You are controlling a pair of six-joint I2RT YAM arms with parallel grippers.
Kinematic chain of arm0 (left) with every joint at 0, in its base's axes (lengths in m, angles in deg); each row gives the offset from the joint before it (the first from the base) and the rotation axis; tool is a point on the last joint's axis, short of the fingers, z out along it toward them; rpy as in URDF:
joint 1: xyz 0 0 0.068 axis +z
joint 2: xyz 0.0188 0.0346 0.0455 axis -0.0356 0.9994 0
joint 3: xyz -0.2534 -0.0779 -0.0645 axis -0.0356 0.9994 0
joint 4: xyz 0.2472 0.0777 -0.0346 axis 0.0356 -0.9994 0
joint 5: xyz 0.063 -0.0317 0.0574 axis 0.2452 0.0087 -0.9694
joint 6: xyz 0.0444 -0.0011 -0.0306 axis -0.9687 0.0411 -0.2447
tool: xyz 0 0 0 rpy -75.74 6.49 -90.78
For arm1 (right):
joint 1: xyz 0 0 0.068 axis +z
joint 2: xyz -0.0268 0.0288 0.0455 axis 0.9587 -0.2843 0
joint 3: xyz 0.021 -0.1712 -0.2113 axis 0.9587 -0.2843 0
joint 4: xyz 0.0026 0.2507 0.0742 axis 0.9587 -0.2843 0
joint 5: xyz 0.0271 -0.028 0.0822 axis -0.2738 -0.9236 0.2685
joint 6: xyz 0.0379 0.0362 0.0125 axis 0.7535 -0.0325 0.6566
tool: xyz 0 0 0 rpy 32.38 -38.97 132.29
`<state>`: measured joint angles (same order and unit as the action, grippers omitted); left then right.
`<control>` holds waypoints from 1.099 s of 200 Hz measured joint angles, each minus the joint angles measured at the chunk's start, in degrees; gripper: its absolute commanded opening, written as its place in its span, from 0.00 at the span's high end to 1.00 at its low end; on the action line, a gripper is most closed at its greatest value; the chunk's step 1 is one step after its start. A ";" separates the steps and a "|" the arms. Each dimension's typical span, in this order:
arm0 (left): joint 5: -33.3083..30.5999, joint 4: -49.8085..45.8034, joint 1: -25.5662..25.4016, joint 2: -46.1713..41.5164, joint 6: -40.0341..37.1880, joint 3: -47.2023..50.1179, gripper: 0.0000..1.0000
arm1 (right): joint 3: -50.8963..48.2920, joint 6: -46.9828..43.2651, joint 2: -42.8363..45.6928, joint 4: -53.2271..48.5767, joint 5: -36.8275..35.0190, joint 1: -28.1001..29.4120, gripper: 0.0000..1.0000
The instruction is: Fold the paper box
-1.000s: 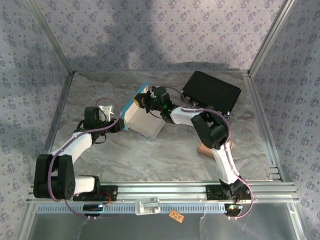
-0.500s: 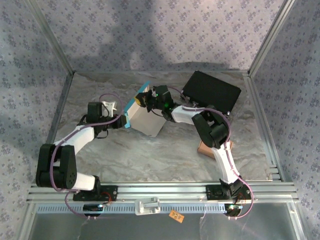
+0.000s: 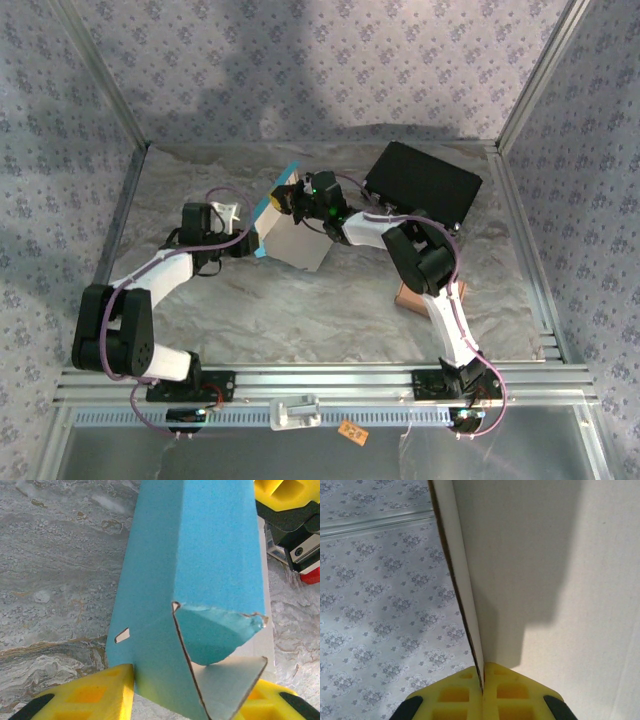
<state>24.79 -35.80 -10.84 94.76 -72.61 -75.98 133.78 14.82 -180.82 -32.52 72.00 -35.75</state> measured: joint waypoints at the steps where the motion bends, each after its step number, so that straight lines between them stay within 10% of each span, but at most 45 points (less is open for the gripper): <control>1: 0.02 0.02 0.00 0.04 0.00 -0.02 0.63 | 0.00 0.00 0.00 0.02 -0.02 0.00 1.00; 220: -13.77 2.51 -4.85 4.11 6.93 -2.38 0.72 | -4.68 2.21 -0.81 10.56 -7.76 1.55 1.00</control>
<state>11.02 -33.29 -15.69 98.87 -65.69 -78.36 129.11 17.02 -181.63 -21.96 64.24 -34.20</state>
